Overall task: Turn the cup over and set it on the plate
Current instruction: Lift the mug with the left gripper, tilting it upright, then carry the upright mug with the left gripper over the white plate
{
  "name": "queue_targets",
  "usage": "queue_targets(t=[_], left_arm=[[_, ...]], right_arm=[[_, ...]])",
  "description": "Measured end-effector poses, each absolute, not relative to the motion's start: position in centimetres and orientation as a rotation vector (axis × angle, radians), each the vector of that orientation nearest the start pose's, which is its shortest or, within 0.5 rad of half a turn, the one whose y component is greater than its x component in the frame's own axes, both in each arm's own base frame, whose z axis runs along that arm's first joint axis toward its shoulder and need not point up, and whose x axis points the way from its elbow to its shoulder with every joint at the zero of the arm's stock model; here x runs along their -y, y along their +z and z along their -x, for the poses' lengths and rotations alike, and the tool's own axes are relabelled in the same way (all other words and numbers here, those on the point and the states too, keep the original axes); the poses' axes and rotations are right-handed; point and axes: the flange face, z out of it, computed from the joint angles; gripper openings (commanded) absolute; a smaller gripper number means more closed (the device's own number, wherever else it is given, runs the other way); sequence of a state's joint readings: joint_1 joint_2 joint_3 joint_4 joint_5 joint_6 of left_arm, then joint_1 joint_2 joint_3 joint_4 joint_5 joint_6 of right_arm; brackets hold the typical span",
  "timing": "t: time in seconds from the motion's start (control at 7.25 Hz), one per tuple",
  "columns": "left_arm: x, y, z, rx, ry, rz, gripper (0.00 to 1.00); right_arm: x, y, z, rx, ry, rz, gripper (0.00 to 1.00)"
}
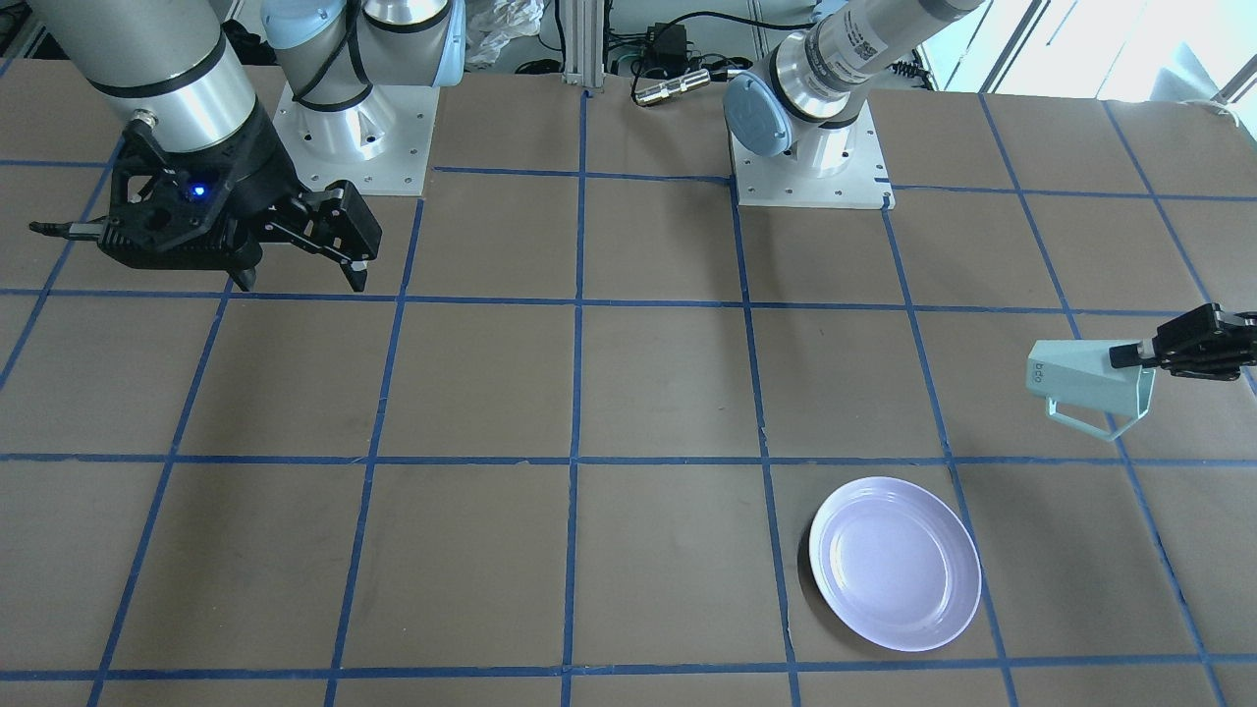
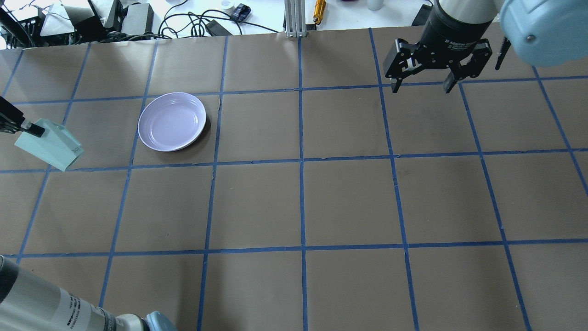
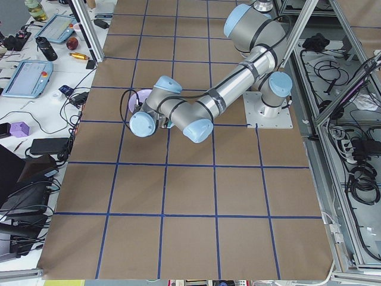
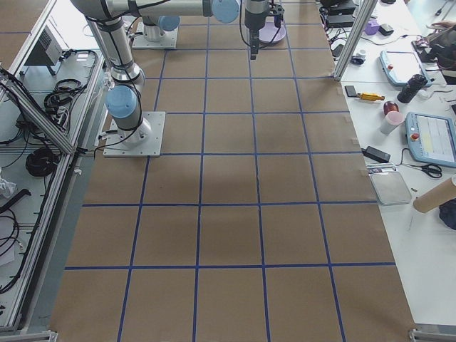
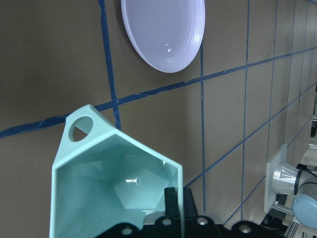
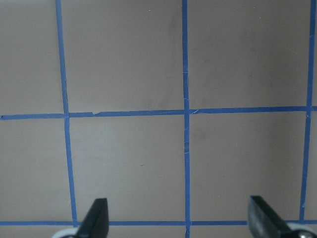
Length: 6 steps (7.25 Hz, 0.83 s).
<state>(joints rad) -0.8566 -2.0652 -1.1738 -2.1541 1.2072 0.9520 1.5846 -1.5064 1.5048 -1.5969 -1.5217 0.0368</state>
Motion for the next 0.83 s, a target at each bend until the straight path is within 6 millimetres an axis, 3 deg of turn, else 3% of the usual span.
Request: queue_targets(t=[0.41, 0.55, 0.83], left_arm=[[58.9, 40.9, -17.2, 2.52, -0.356, 0.109, 0.0], [59.2, 41.2, -15.0, 2.567, -0.365, 0.104, 0.0], [59.4, 39.7, -10.5, 2.708, -0.343, 0.124, 0.0]], right_arm=[[52.0, 49.1, -14.5, -3.091, -0.041, -0.035, 1.0], [52.0, 49.1, -14.5, -3.091, -0.041, -0.036, 1.0], [52.0, 49.1, -14.5, -3.091, -0.041, -0.035, 1.0]])
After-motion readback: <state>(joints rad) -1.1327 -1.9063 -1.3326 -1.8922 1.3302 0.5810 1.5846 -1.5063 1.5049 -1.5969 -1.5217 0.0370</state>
